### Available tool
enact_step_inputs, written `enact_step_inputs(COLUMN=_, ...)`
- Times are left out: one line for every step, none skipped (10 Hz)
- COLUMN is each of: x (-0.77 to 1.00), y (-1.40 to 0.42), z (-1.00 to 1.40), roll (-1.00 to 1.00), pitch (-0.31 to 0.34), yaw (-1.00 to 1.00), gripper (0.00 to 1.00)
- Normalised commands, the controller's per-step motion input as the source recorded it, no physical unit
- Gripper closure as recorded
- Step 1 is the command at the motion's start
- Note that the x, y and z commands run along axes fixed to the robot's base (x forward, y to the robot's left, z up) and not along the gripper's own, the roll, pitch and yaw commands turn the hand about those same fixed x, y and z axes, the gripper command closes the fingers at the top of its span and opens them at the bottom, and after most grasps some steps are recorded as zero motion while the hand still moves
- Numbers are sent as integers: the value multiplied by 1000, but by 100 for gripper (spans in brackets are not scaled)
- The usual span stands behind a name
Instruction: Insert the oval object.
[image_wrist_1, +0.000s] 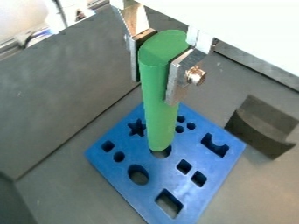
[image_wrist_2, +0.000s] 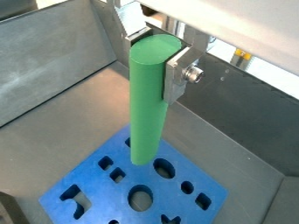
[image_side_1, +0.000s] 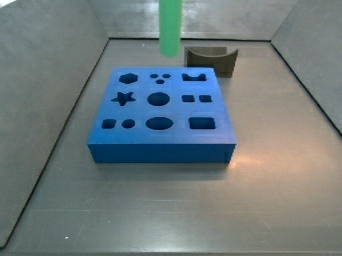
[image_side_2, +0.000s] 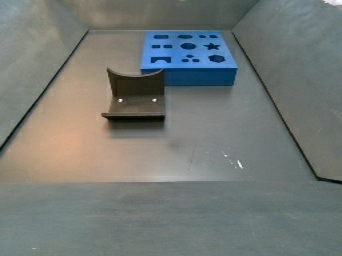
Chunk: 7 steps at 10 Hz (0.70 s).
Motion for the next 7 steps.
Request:
enact_step_inputs(x=-143, y=0, z=-457, roll=-293, pitch=-11, yaw=-783, gripper=100)
enact_step_inputs(x=-106, y=0, z=-460, roll=-259, pitch=-3, yaw=-806, gripper=100)
enact_step_inputs(x=-97, y=-3, z=-454, roll=-237, pitch=-19, yaw=-826, gripper=100)
enact_step_inputs(x=-89, y=-23, z=-414, roll=-221, pitch=-50, yaw=-843, gripper=100)
enact_step_inputs(x=-97, y=-69, z=-349, roll=-200, pitch=-163, yaw=-869, gripper=100)
enact_step_inputs(x=0, y=-94, z=-206, roll=-96, pitch=-131, yaw=-980, gripper=100)
enact_step_inputs(x=0, y=-40, z=-160, roll=-19, pitch=-10, yaw=-1000, gripper=100)
